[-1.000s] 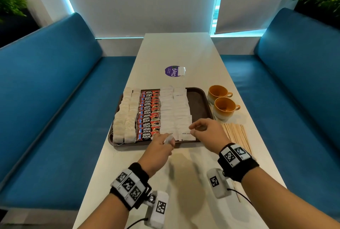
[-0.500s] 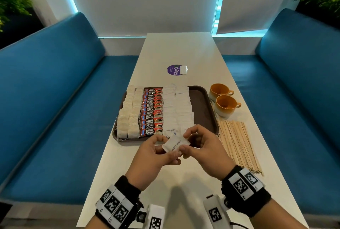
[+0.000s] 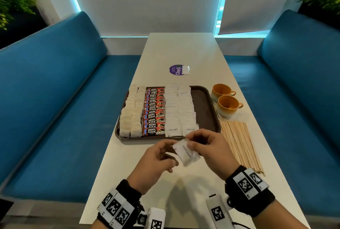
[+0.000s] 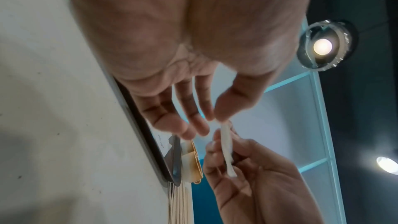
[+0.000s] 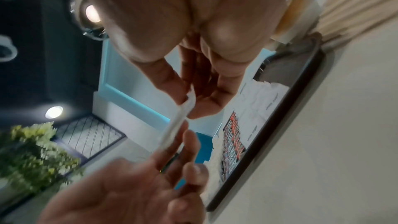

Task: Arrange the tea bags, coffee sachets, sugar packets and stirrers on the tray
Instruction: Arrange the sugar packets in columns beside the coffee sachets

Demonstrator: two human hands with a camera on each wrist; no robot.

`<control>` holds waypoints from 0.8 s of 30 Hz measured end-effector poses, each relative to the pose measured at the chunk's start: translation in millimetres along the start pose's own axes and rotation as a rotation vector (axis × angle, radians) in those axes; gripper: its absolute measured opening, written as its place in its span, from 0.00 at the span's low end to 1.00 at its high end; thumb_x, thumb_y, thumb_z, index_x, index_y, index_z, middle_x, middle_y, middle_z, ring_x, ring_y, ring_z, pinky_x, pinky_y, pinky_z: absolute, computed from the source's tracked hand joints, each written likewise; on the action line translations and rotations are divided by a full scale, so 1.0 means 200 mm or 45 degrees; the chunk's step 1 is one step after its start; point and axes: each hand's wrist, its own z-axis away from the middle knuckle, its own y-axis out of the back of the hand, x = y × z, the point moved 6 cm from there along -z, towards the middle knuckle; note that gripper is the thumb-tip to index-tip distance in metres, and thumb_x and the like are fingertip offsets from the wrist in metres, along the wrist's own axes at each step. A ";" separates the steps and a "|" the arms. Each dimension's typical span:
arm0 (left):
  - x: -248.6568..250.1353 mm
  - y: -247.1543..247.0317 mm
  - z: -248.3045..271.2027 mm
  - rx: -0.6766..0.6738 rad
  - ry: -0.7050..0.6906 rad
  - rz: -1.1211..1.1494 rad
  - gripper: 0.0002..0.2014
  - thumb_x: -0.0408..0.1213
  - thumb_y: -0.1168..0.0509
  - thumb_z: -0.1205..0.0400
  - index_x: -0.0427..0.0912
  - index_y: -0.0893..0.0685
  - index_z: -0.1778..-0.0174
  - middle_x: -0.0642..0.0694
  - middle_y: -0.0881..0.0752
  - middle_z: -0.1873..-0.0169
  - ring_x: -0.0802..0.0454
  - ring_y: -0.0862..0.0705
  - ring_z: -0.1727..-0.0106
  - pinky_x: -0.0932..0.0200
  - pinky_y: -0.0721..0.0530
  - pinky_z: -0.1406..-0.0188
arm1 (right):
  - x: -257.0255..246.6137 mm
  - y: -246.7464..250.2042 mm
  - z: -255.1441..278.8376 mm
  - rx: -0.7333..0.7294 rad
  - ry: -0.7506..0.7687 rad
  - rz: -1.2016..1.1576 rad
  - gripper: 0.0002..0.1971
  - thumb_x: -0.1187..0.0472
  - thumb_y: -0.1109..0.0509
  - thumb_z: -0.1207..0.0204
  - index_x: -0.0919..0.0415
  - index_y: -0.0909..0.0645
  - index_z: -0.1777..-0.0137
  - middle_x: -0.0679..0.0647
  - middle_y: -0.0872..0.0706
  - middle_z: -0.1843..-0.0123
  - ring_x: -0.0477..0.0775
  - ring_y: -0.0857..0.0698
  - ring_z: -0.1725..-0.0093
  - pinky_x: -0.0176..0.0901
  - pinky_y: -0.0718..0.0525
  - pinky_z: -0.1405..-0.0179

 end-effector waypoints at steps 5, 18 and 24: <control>0.01 0.02 -0.01 0.096 -0.049 0.000 0.12 0.32 0.26 0.26 0.38 0.24 0.55 0.40 0.17 0.59 0.48 0.20 0.64 0.56 0.21 0.65 | -0.03 -0.04 0.01 -0.102 0.027 0.130 0.07 0.70 0.21 0.23 0.58 0.07 0.49 0.52 0.06 0.55 0.47 0.08 0.53 0.34 0.11 0.53; -0.04 0.17 -0.20 0.432 -0.013 -0.088 0.08 0.23 0.25 0.23 0.40 0.06 0.55 0.40 0.07 0.57 0.43 0.08 0.54 0.52 0.09 0.48 | 0.18 -0.04 -0.23 0.042 -0.181 0.084 0.13 0.73 0.18 0.28 0.65 0.17 0.49 0.66 0.11 0.62 0.56 0.12 0.68 0.48 0.08 0.62; 0.02 0.23 -0.39 0.423 0.026 -0.638 0.08 0.37 0.26 0.18 0.49 0.07 0.45 0.51 0.09 0.57 0.58 0.11 0.56 0.60 0.13 0.51 | 0.18 -0.06 -0.52 0.119 -0.154 0.369 0.12 0.67 0.16 0.29 0.51 0.14 0.54 0.59 0.08 0.61 0.52 0.12 0.68 0.50 0.09 0.61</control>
